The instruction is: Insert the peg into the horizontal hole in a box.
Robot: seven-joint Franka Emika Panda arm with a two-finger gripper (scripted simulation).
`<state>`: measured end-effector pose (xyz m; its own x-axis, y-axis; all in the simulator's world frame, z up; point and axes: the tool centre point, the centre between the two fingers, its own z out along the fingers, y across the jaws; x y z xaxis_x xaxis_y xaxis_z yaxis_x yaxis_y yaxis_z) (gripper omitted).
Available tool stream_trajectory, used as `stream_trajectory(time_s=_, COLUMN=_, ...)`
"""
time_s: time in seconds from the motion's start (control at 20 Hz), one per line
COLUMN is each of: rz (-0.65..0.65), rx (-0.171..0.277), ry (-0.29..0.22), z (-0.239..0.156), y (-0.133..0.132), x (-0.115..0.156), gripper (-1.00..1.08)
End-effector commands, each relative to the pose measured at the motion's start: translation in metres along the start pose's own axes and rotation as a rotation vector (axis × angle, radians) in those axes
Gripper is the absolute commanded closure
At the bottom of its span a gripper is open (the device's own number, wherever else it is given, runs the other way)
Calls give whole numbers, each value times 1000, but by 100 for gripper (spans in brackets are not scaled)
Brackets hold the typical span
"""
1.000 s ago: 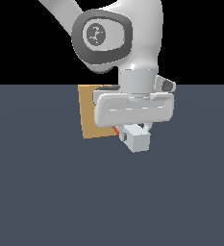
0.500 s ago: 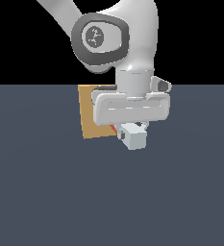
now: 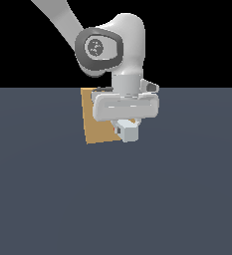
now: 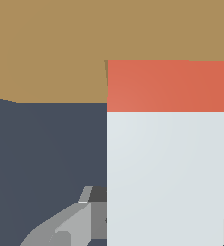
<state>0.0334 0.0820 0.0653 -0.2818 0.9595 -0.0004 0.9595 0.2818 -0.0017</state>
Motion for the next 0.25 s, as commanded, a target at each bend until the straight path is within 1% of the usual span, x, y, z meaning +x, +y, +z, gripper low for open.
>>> stream_trajectory(time_s=0.0, rz=2, rx=-4, ry=-1, z=-2, y=1, x=11, gripper=108)
stream_trajectory(time_s=0.2, rz=2, rx=-4, ry=-1, z=-2, y=3, x=17, gripper=108)
